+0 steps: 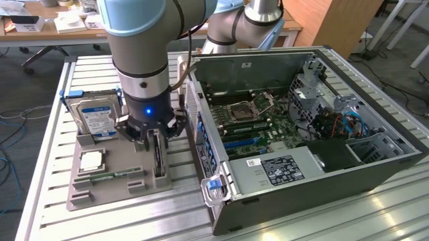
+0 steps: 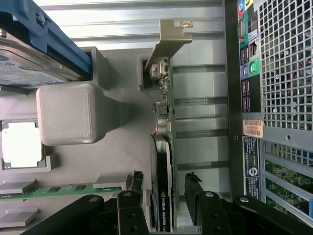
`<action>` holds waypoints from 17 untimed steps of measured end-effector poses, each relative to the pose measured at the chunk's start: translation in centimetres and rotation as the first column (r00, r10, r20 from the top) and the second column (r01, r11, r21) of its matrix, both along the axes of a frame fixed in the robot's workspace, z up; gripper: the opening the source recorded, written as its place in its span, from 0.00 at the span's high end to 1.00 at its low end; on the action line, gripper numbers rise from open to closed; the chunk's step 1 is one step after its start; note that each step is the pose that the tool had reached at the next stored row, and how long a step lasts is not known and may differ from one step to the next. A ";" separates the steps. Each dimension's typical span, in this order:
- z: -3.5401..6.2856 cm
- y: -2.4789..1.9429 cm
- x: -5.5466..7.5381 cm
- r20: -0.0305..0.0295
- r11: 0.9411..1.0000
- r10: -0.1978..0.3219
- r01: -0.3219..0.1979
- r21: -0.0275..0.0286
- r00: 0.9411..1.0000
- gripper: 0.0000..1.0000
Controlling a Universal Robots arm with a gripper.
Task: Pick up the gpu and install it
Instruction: 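Pick up the gpu and move the gpu toward the slot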
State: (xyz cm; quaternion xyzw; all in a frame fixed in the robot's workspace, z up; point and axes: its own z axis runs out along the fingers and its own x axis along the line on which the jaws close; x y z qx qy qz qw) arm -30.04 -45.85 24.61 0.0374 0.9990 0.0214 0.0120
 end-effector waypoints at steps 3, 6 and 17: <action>-0.40 0.03 0.0 0.000 1.000 0.000 0.000 0.000 1.000 0.53; -0.60 0.23 0.0 0.000 1.000 0.000 0.000 0.000 1.000 0.53; -1.18 0.93 0.0 0.000 1.000 0.000 0.000 0.000 1.000 0.53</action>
